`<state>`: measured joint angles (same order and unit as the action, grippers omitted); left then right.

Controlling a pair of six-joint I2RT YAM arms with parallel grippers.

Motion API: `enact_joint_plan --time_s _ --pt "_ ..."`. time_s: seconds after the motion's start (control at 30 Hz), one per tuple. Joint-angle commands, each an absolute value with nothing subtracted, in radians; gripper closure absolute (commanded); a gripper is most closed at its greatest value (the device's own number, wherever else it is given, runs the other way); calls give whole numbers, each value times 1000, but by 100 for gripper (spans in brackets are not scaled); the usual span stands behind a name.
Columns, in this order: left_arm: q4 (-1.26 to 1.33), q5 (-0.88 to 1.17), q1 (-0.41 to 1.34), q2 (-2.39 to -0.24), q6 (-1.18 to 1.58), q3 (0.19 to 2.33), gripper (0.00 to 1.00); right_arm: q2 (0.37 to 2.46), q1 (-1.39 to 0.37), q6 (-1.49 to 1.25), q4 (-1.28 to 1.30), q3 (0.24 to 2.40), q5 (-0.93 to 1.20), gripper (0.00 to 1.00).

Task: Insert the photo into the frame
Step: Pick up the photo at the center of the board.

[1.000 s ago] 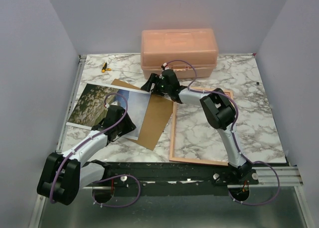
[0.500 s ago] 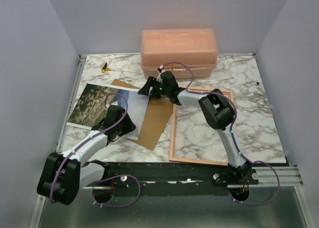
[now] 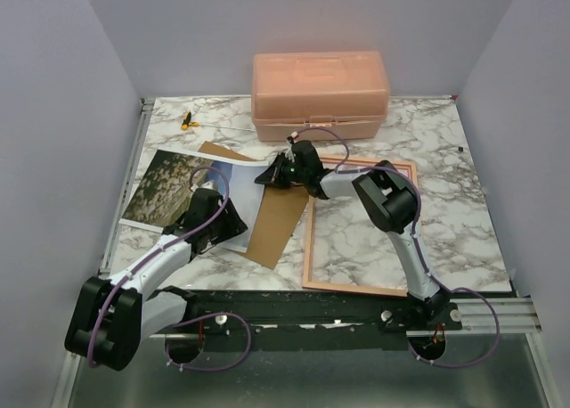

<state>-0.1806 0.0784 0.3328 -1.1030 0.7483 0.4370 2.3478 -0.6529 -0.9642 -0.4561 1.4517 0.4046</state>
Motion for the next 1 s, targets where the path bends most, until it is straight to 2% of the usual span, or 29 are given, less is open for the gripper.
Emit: enact_joint_plan --time_s 0.0,0.27,0.5,0.73,0.97 --pt "-178 156 327 -976 723 431 36 2229 -659 -924 -483 1367 376 100" --pt "-314 206 330 -659 767 487 20 1838 -660 -754 -330 1172 277 100" --pt "-403 254 331 -554 811 576 14 1389 -659 -569 52 1101 77 100" --pt "-312 387 331 -554 878 607 13 982 -659 -422 368 1201 -149 100" --pt "-268 444 334 -603 908 619 14 939 -660 -299 670 1405 -168 100"
